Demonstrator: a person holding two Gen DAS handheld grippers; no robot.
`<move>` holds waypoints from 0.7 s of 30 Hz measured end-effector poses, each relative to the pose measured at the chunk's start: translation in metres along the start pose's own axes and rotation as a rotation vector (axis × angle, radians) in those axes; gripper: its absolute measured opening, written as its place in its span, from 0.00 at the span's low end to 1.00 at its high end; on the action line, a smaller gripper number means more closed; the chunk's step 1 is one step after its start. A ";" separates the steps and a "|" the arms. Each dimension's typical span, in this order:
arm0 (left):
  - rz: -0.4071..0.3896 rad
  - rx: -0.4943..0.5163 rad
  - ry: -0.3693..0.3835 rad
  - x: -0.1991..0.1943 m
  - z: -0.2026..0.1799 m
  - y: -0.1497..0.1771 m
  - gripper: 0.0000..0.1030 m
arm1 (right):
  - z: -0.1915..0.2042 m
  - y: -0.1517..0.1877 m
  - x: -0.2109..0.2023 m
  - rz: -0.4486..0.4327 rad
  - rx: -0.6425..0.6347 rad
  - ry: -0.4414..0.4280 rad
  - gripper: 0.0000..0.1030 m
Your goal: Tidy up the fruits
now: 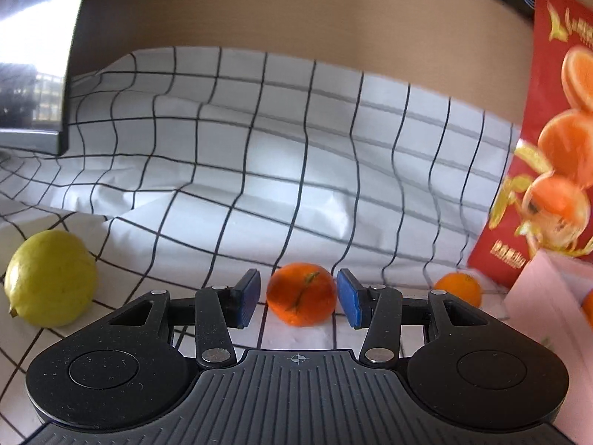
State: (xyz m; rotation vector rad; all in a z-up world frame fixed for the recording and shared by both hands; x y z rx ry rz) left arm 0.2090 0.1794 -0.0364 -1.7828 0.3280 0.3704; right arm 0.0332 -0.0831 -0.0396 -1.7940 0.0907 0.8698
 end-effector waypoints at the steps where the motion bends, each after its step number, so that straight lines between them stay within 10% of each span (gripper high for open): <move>1: 0.004 0.000 -0.008 0.002 -0.001 0.000 0.51 | -0.003 0.002 0.001 -0.004 0.013 0.007 0.26; 14: 0.070 -0.097 0.035 0.002 0.007 0.009 0.49 | -0.016 0.036 0.015 -0.029 0.160 0.024 0.56; 21: 0.105 -0.127 0.234 -0.056 -0.020 0.028 0.48 | -0.030 0.036 0.013 -0.047 0.250 0.024 0.66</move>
Point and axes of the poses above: each gripper's, at about its wrist camera, not at the fingertips, and x roughly the way its jaws point, z to its left, y to its underside, the point moved 7 cm from there along x, roughly the way its jaws point, and after that the axes turned 13 degrees about y, right-handed, at the moved point
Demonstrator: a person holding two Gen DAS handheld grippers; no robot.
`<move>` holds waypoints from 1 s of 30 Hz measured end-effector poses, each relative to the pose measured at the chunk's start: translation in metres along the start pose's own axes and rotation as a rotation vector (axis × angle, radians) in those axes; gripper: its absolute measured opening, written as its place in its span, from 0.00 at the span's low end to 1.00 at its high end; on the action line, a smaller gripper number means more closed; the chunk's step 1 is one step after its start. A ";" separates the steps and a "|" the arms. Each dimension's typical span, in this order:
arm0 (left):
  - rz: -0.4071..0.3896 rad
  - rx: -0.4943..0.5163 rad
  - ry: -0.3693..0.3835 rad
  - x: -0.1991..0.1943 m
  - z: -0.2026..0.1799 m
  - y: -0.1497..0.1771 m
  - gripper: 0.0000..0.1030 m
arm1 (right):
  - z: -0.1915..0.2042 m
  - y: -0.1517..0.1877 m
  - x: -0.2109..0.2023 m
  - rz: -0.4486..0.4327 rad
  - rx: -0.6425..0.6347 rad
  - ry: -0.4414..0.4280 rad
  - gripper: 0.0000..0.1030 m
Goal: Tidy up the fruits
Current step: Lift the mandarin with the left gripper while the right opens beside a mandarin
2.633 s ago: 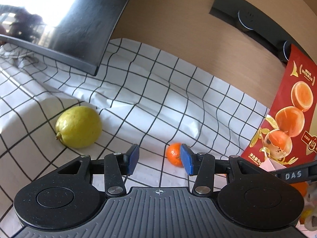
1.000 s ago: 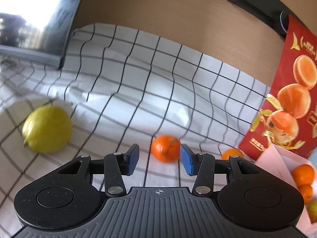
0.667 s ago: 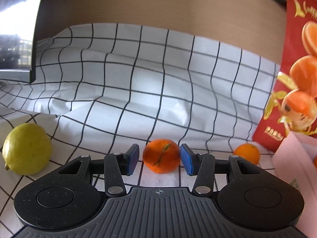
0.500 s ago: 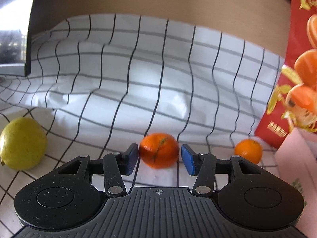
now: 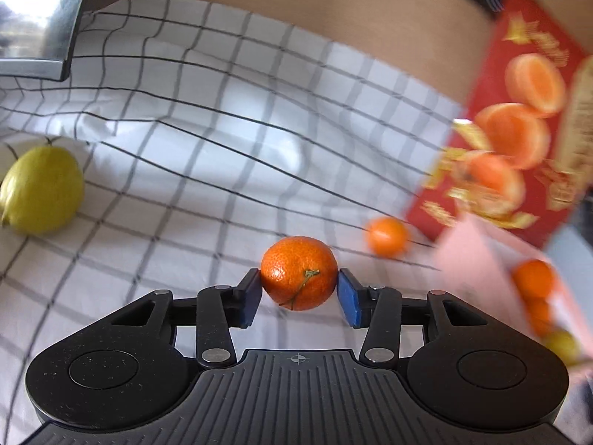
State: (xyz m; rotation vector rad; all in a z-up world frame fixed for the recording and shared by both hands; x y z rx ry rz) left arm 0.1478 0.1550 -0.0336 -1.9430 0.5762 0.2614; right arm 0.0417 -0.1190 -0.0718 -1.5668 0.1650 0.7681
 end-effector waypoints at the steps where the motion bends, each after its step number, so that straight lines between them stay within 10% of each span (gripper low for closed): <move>1: 0.000 0.012 0.029 -0.009 -0.009 0.006 0.48 | -0.001 0.000 0.001 0.005 0.009 -0.002 0.67; 11: 0.032 0.045 0.270 -0.073 -0.076 0.081 0.49 | -0.001 0.002 0.008 0.052 0.013 -0.008 0.75; 30: 0.081 0.132 0.126 -0.073 -0.085 0.111 0.49 | 0.011 0.007 0.004 0.106 -0.048 -0.049 0.95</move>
Point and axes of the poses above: each gripper's, at about its wrist camera, not at the fingertips, and x roughly the way its jaws point, z to its left, y to its underside, the point moved 7 cm from there along x, roughly the way its jaws point, and after that the axes turned 13 degrees about y, right-handed, at the moved point
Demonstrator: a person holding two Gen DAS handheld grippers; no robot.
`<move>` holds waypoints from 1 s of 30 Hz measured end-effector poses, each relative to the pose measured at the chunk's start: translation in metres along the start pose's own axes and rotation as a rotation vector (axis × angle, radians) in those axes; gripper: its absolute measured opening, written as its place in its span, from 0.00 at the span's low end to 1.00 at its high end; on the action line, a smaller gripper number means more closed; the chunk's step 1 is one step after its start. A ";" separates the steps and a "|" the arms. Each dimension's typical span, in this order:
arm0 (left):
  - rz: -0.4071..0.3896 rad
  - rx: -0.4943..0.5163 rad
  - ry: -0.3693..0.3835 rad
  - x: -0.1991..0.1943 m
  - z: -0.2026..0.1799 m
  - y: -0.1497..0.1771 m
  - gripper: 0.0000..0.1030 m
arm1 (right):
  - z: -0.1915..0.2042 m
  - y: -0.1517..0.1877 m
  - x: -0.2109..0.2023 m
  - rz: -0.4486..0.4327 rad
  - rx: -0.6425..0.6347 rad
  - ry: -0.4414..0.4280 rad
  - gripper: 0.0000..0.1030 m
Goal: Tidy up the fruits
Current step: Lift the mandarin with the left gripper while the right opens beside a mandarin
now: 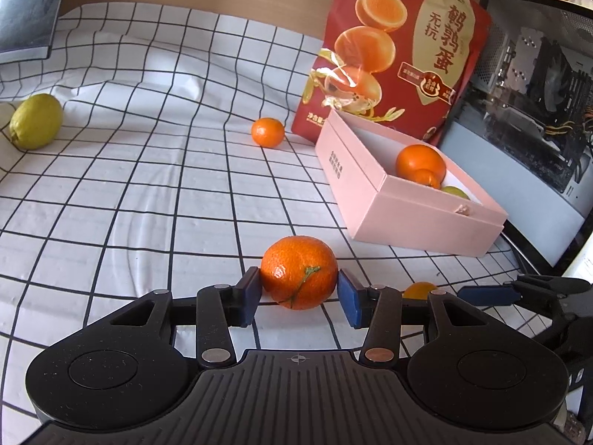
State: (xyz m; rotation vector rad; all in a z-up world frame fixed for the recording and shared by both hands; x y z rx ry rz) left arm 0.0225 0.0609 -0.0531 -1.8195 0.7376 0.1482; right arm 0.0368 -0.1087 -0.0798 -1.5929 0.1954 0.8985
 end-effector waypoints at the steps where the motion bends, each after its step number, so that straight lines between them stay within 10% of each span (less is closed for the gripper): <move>1: -0.001 -0.004 0.003 0.000 0.000 0.000 0.49 | 0.002 0.001 -0.001 -0.002 -0.014 0.008 0.95; 25: 0.017 0.046 -0.049 0.004 -0.005 0.003 0.49 | -0.040 -0.001 -0.013 -0.106 -0.066 0.342 0.93; 30: 0.011 0.030 -0.037 0.003 -0.003 0.003 0.49 | -0.017 0.001 -0.019 -0.104 -0.084 0.170 0.89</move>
Point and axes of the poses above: each gripper's, at about its wrist camera, not at the fingertips, and x roughly the way its jaws point, z to its left, y to its underside, the point moved 7 cm from there along x, roughly the way its jaws point, and after that the axes turned 13 degrees about y, right-handed, at the moved point
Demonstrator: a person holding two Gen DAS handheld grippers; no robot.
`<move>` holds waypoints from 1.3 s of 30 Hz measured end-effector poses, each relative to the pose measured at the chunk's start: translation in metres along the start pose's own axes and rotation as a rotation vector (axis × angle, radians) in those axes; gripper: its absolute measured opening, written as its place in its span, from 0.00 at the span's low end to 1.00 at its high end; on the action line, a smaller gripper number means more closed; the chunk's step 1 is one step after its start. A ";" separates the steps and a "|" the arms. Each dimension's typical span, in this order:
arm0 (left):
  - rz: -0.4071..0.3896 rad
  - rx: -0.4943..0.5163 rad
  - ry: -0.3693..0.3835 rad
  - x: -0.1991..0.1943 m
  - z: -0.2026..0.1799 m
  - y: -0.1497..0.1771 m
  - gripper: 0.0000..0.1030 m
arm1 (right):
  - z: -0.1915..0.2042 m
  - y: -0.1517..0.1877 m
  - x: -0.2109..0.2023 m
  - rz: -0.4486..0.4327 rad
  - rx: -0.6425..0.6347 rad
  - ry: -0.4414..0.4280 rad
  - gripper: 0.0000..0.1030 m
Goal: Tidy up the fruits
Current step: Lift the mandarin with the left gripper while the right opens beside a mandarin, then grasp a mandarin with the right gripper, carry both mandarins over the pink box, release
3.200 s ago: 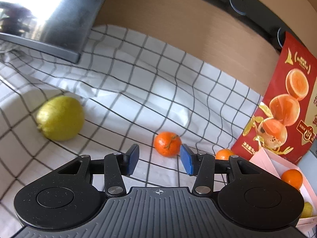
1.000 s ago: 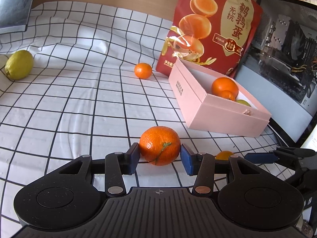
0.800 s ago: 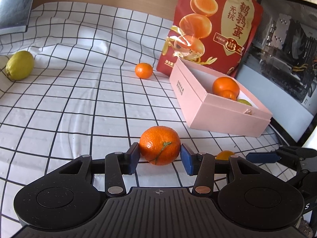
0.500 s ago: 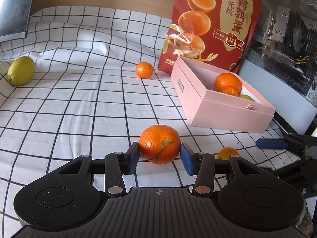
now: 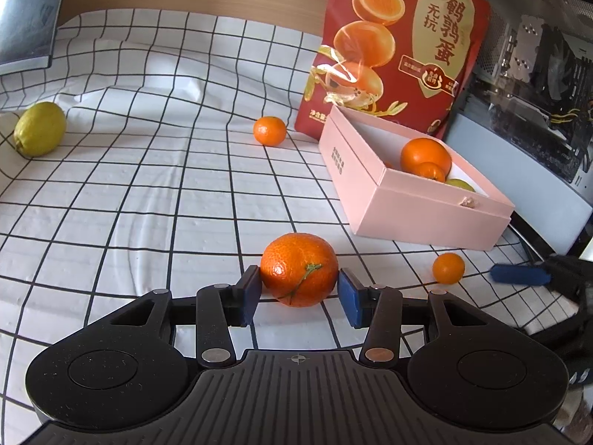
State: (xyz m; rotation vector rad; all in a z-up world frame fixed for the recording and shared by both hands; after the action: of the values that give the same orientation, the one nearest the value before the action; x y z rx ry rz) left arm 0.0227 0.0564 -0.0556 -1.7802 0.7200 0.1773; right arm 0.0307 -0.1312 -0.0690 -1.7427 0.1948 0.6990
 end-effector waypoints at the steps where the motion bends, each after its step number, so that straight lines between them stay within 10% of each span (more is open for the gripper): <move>1: -0.002 -0.004 0.002 0.000 0.000 0.000 0.49 | 0.006 0.000 0.000 0.001 -0.015 -0.011 0.85; 8: -0.009 -0.019 0.010 -0.001 0.002 0.001 0.49 | 0.003 -0.008 0.025 0.051 0.028 0.004 0.57; 27: -0.012 -0.026 0.010 -0.001 0.002 0.002 0.49 | 0.012 -0.009 0.024 -0.001 -0.081 0.008 0.29; 39: 0.020 -0.050 0.077 0.006 -0.007 -0.009 0.48 | -0.012 -0.006 0.003 -0.012 -0.036 0.003 0.28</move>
State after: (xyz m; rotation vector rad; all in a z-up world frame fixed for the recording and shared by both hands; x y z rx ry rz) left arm 0.0312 0.0494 -0.0489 -1.8356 0.7946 0.1424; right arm 0.0401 -0.1396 -0.0638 -1.7775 0.1746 0.6947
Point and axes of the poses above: each gripper's, at about its wrist camera, not at the fingertips, and x roughly the way its jaws point, z to its left, y to its underside, the point moved 7 cm from there along x, roughly the way its jaws point, and after that the axes turned 13 degrees about y, right-handed, at the moved point
